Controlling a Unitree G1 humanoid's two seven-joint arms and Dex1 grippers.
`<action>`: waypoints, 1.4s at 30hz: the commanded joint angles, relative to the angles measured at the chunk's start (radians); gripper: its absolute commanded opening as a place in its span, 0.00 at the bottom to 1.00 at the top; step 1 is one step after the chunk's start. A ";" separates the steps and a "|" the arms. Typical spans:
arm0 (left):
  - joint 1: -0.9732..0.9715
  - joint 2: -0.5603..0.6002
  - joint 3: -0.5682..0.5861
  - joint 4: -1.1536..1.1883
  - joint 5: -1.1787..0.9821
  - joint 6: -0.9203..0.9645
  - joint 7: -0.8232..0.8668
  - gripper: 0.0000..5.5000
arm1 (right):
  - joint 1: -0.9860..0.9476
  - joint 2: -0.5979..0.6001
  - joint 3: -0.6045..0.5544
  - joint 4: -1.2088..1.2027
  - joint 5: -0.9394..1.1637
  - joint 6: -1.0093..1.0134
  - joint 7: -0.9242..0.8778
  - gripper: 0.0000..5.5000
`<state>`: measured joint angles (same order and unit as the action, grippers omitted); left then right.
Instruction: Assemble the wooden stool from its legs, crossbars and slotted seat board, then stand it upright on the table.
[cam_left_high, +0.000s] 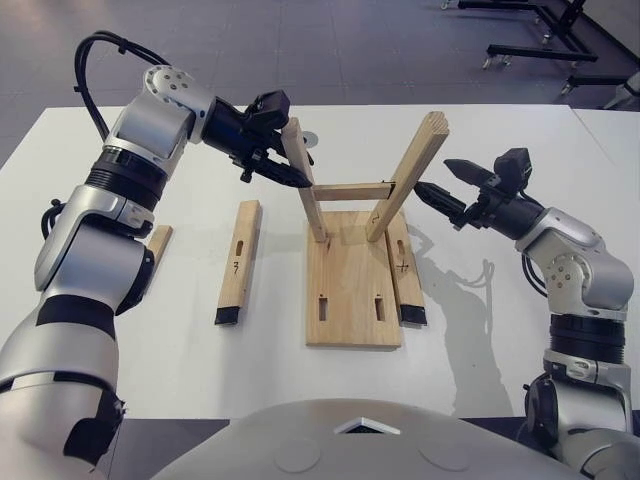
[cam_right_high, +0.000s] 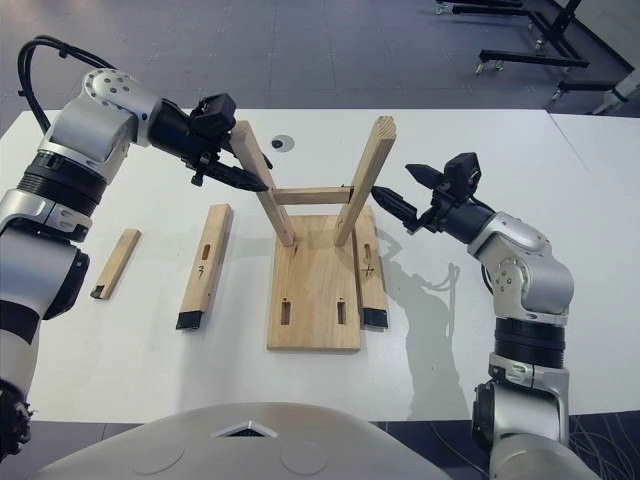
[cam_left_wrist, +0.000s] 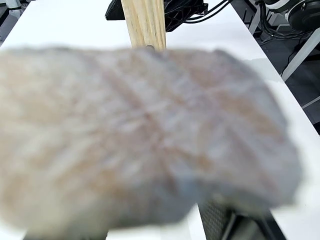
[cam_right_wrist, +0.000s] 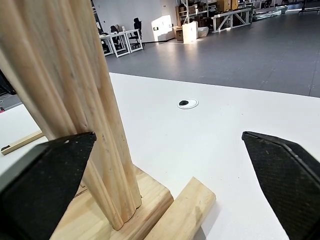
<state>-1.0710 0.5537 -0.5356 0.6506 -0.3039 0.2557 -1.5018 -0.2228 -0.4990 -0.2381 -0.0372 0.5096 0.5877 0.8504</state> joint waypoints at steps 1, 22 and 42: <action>0.114 -0.185 -0.210 0.000 0.250 -0.063 0.092 0.37 | -0.113 0.120 0.249 -0.080 0.037 0.025 0.093 0.98; 0.124 -0.179 -0.201 0.042 0.274 -0.085 0.092 0.37 | -0.162 0.012 0.043 0.011 0.005 -0.062 0.072 0.98; 0.110 -0.176 -0.207 0.076 0.293 -0.111 0.082 0.37 | -0.234 0.020 -0.099 0.034 0.067 -0.118 0.014 0.98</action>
<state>-1.1216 0.4797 -0.5369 0.6951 -0.2626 0.2268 -1.4745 -0.3815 -0.4978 -0.3552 0.0574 0.4788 0.4673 0.8219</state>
